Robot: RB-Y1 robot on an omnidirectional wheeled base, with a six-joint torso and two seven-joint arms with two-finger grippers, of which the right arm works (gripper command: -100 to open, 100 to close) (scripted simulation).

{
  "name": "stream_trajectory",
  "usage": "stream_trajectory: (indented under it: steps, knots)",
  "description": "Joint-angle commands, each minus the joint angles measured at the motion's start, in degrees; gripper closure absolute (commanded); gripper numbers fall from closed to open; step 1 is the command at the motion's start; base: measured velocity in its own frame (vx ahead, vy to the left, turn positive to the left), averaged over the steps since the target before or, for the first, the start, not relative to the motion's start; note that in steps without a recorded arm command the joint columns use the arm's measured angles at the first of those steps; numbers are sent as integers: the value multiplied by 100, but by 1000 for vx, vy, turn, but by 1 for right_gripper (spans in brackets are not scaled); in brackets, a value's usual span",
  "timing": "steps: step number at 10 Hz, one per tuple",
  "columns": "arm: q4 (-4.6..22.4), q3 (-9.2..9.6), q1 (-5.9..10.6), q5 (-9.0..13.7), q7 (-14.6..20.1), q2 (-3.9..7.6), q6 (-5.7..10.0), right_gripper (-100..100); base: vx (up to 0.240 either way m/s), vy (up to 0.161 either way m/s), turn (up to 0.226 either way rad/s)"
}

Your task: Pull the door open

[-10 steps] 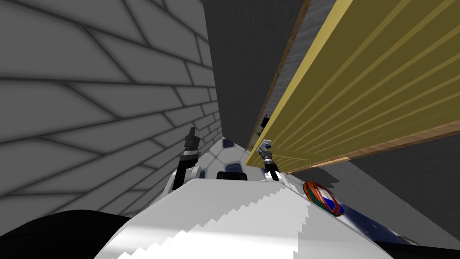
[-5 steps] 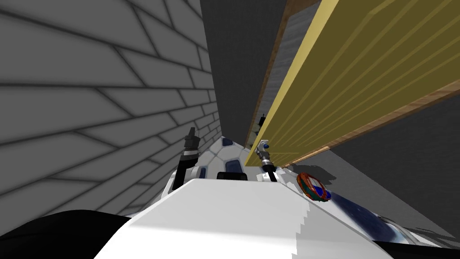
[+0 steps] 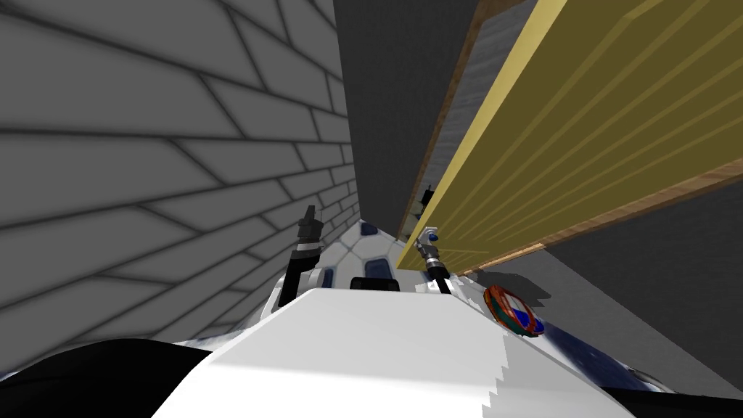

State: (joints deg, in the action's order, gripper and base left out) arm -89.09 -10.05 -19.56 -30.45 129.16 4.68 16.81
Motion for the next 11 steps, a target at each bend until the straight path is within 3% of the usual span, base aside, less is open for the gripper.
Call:
stream_trajectory:
  steps: [1, 4, 5, 6, 7, 11]
  knots:
    - [-90, -170, 27, -24, 158, 158, -11, -100, 40, -29, 74]
    - [-234, -244, -30, -127, 497, 331, -163, -100, 34, -32, 65]
    - [-234, -244, -30, -127, 497, 331, -163, -100, 17, -17, 13]
    - [-172, -126, -90, -138, 489, 265, -161, -100, 13, 9, 32]
    - [-172, -126, -90, -138, 489, 265, -161, 100, 5, 8, 11]
    - [-172, -126, -90, -138, 489, 265, -161, 100, -2, 0, -1]
